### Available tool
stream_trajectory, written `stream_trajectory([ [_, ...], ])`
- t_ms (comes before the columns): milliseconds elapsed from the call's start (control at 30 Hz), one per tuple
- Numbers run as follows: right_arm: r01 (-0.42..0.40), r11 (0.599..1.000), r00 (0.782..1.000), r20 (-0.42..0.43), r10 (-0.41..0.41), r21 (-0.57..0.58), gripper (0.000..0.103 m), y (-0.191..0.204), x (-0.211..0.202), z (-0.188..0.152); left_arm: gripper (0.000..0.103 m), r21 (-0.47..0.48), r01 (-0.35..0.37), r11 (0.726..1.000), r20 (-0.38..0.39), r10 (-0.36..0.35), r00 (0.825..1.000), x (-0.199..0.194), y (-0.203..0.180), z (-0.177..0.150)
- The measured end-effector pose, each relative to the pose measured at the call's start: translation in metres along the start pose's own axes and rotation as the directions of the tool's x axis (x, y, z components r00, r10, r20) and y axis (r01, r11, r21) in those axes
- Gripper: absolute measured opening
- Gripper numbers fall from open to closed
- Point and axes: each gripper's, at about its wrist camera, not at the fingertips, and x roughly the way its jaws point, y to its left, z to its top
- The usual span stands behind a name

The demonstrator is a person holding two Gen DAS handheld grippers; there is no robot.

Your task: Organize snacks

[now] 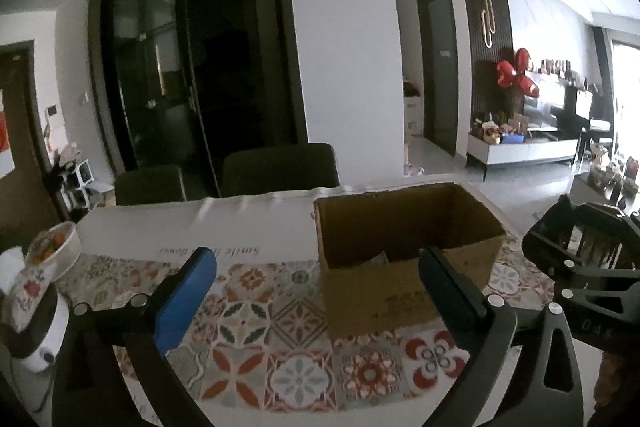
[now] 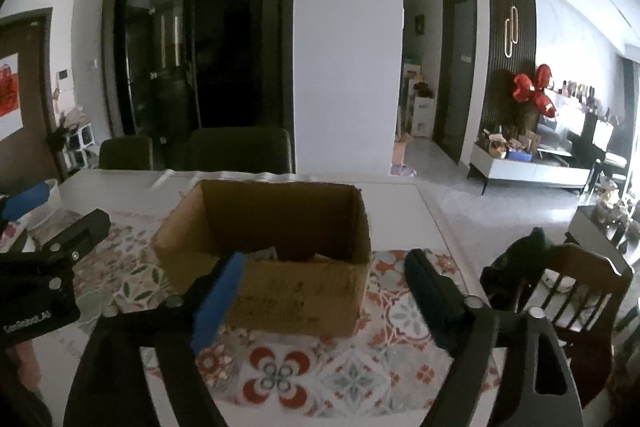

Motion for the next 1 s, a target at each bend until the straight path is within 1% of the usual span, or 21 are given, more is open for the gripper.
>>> stream_trajectory([
  [200, 0.007, 1.000, 0.999, 0.032, -0.007, -0.002, 0.088, 0.012, -0.046, -0.012, 0.103, -0.016, 0.011, 1.000, 0.006, -0.011, 1.000, -0.042, 0.009, -0.016],
  [300, 0.013, 1.000, 0.999, 0.052, -0.013, 0.005, 0.093, 0.014, -0.070, -0.021, 0.103, -0.010, 0.015, 1.000, 0.016, -0.015, 1.000, -0.064, 0.010, -0.027],
  [433, 0.039, 0.999, 0.997, 0.068, -0.039, -0.002, 0.093, 0.018, -0.098, -0.035, 0.103, -0.005, 0.012, 1.000, 0.035, -0.012, 0.999, -0.095, 0.009, -0.039],
  [533, 0.035, 0.999, 0.997, 0.066, -0.035, -0.003, 0.094, 0.021, -0.113, -0.046, 0.103, 0.002, 0.016, 1.000, 0.050, -0.016, 0.999, -0.117, 0.009, -0.049],
  [800, 0.019, 0.999, 0.998, 0.056, -0.021, 0.027, 0.094, 0.022, -0.147, -0.069, 0.103, 0.010, 0.032, 0.999, 0.064, -0.033, 0.997, -0.154, 0.010, -0.067],
  [1000, 0.022, 0.999, 0.998, 0.064, -0.024, 0.041, 0.094, 0.021, -0.166, -0.079, 0.103, 0.010, 0.046, 0.999, 0.067, -0.046, 0.997, -0.167, 0.008, -0.072],
])
